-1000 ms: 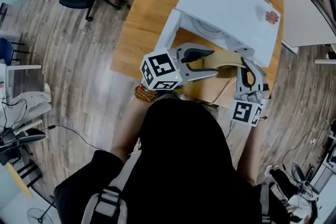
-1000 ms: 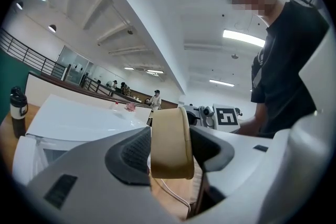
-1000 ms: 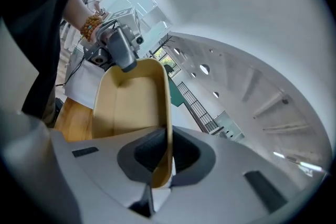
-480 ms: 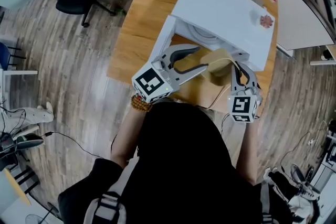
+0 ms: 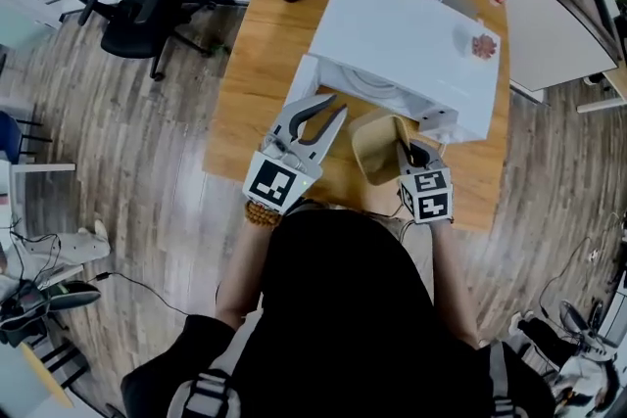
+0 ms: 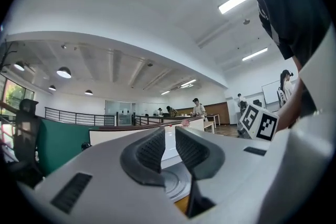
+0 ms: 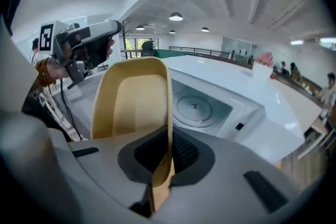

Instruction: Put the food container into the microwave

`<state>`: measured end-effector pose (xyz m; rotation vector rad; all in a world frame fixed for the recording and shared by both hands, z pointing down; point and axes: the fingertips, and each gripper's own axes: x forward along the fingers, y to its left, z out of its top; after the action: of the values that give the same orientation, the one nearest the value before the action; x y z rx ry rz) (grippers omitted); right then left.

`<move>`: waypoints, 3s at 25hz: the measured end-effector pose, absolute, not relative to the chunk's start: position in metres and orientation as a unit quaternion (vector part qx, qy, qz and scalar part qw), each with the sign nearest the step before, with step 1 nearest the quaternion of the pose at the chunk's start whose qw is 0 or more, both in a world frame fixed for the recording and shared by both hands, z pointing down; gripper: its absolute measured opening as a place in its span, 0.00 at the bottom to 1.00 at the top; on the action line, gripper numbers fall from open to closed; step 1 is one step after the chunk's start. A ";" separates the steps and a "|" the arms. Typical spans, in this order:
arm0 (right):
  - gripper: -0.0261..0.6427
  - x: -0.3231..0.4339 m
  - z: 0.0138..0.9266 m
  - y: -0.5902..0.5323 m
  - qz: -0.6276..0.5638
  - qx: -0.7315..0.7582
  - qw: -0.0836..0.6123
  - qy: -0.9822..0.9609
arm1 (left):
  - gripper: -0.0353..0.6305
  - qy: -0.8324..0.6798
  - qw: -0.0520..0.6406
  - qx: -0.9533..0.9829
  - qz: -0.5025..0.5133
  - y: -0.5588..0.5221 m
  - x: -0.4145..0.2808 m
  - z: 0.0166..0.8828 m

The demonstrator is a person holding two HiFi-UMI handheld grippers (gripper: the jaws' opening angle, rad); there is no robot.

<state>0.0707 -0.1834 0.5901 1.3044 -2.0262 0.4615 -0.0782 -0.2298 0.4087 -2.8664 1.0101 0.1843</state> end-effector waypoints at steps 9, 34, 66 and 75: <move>0.06 0.058 0.650 -0.184 0.332 0.503 0.278 -0.748 | 0.11 0.407 0.017 -0.912 0.052 -0.258 -0.111 0.419; 0.06 0.053 0.677 -0.215 0.453 0.515 0.217 -0.695 | 0.11 0.444 -0.032 -0.895 -0.014 -0.301 -0.134 0.446; 0.06 0.089 0.694 -0.296 0.465 0.598 0.130 -0.639 | 0.11 0.425 -0.056 -0.903 -0.001 -0.308 -0.127 0.446; 0.06 0.096 0.700 -0.312 0.488 0.612 0.092 -0.615 | 0.11 0.420 -0.056 -0.906 -0.002 -0.308 -0.127 0.445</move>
<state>0.0957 -0.3124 0.7003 1.8188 -1.8261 1.4498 -0.1267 -0.3083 0.4451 -2.9513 1.3699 -0.0055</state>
